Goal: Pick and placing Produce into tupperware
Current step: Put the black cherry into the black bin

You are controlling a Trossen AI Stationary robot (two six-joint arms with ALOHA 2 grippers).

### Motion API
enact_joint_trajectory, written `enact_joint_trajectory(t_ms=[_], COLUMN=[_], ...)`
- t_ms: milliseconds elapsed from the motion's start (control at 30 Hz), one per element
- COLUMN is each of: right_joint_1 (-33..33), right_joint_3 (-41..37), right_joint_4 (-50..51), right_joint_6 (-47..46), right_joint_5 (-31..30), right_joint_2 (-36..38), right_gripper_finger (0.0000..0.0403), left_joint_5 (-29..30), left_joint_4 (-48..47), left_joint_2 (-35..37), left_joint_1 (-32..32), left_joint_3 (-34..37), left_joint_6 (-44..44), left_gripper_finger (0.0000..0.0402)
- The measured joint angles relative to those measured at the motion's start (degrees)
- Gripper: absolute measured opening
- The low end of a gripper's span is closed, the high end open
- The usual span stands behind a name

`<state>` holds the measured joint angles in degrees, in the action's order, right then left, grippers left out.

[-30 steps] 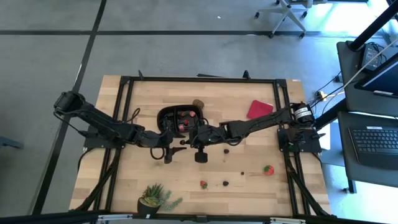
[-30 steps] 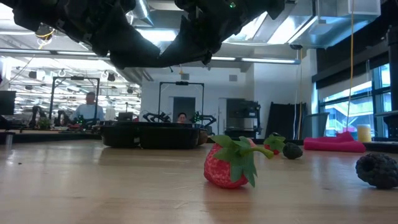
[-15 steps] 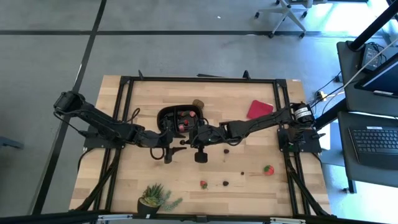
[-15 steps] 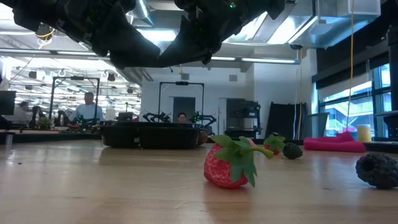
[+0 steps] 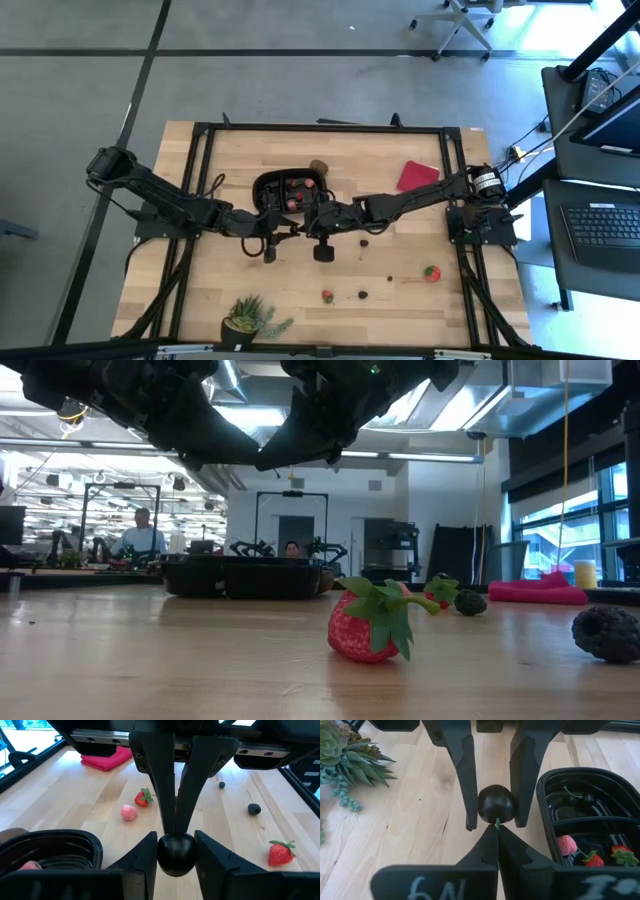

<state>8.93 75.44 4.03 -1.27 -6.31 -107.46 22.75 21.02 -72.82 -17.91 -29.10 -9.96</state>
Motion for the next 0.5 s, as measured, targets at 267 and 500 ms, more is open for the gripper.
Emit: enact_joint_trajectory(t_ms=[267,500], right_joint_1=[0.0,0.0], right_joint_3=[0.0,0.0], right_joint_4=[0.0,0.0], right_joint_6=[-0.1,-0.1], right_joint_5=[0.0,0.0], right_joint_2=[0.0,0.0], right_gripper_finger=[0.0,0.0], left_joint_5=[-0.1,-0.1], left_joint_4=[0.0,0.0], left_joint_2=[0.0,0.0], left_joint_1=[0.0,0.0], left_joint_3=[0.0,0.0], left_joint_6=[0.0,0.3], left_gripper_finger=[0.0113,0.0097])
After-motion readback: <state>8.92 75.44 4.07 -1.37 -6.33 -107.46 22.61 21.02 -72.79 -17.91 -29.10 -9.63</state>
